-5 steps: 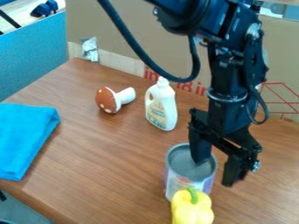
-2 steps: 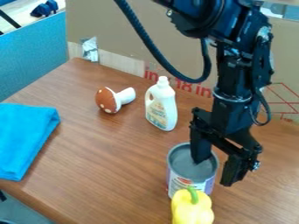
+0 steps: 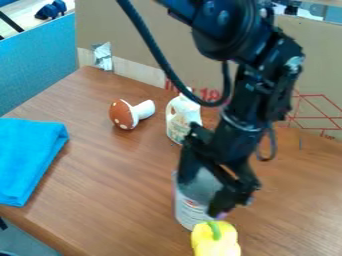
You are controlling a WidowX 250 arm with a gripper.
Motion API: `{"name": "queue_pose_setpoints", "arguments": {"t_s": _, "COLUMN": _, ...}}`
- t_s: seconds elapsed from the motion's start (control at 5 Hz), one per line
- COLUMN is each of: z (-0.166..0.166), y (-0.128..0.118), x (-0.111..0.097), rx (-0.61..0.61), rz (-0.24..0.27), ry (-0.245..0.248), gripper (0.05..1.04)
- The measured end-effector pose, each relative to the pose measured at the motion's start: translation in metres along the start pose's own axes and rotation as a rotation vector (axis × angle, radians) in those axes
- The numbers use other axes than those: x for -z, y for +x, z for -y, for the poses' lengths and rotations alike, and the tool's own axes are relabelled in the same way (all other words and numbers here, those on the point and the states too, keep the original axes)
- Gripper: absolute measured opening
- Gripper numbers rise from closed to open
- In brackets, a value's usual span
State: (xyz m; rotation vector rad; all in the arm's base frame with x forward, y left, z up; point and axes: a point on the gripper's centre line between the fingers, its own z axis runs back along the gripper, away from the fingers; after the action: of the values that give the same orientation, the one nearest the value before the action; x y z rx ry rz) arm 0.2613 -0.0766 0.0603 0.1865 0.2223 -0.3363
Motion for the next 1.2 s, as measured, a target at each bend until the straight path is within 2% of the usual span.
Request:
{"name": "queue_pose_setpoints", "arguments": {"t_s": 0.2, "z": -0.03, "y": -0.009, "x": 0.009, "rx": -0.056, "rz": -0.047, "ry": 0.043, "gripper": 1.001}}
{"name": "queue_pose_setpoints", "arguments": {"t_s": 0.6, "z": -0.089, "y": -0.039, "x": 0.02, "rx": -0.209, "rz": -0.05, "ry": -0.042, "gripper": 1.001}}
{"name": "queue_pose_setpoints", "arguments": {"t_s": 0.8, "z": -0.102, "y": -0.056, "x": 0.023, "rx": -0.246, "rz": -0.049, "ry": -0.094, "gripper": 1.001}}
{"name": "queue_pose_setpoints", "arguments": {"t_s": 1.0, "z": -0.111, "y": -0.062, "x": 0.024, "rx": -0.275, "rz": -0.038, "ry": -0.119, "gripper": 1.001}}
{"name": "queue_pose_setpoints", "arguments": {"t_s": 1.2, "z": -0.098, "y": -0.056, "x": 0.012, "rx": -0.22, "rz": 0.009, "ry": -0.122, "gripper": 1.001}}
